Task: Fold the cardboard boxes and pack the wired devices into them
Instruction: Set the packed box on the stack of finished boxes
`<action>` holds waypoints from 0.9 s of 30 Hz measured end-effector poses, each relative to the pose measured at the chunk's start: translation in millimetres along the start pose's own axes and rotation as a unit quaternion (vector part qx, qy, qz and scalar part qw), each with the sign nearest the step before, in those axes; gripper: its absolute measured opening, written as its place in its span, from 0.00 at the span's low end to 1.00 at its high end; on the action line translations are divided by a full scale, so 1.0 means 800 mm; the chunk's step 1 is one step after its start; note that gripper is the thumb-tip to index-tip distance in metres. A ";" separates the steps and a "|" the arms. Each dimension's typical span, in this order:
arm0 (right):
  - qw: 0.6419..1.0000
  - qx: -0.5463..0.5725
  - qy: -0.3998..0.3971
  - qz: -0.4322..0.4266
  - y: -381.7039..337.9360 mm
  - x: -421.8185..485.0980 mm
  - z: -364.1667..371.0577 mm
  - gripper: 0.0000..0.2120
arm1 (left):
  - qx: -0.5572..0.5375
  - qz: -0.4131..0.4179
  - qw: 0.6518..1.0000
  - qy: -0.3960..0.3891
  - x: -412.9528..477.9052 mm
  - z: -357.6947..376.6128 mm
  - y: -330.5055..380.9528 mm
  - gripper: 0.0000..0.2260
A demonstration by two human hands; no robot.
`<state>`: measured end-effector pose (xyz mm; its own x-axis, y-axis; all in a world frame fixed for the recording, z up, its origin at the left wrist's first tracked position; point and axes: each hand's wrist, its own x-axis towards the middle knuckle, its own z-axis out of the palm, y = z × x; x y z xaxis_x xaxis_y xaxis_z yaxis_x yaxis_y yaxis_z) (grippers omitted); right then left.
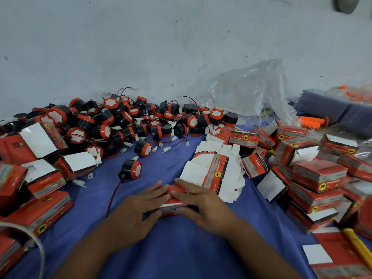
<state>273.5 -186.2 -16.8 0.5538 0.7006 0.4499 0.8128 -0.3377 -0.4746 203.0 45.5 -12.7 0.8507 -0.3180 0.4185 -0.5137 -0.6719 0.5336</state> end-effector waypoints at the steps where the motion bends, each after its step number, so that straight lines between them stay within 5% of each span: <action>1: 1.000 0.013 0.001 0.012 0.001 0.000 0.001 0.19 | -0.015 -0.004 1.000 0.021 -0.001 0.003 -0.001 0.24; 6: 0.998 0.031 0.051 0.027 0.002 0.004 0.010 0.16 | -0.028 -0.014 0.987 0.156 -0.001 0.016 -0.005 0.21; 8: 0.998 0.026 0.040 0.026 0.004 0.004 0.010 0.16 | 0.008 0.005 0.988 0.157 0.000 0.013 -0.004 0.14; 13: 1.000 0.017 0.008 0.024 0.006 0.002 0.005 0.18 | 0.116 0.073 0.987 0.079 -0.005 0.008 -0.004 0.26; 19: 0.998 -0.065 -0.015 0.007 -0.005 0.004 0.008 0.18 | 0.064 0.030 0.990 0.125 -0.008 0.013 -0.003 0.25; 24: 0.995 0.023 0.069 0.067 -0.023 0.007 0.008 0.16 | 0.022 -0.029 0.983 0.178 -0.009 0.009 -0.005 0.19; 27: 0.944 0.147 0.229 0.189 -0.031 0.021 -0.022 0.18 | 0.007 -0.072 0.976 0.205 -0.008 0.008 -0.010 0.16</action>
<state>265.9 -177.1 15.9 0.8687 0.1982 0.4539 0.4937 -0.2721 -0.8260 201.9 48.4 -24.4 0.7960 0.0722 0.6010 -0.3887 -0.7002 0.5988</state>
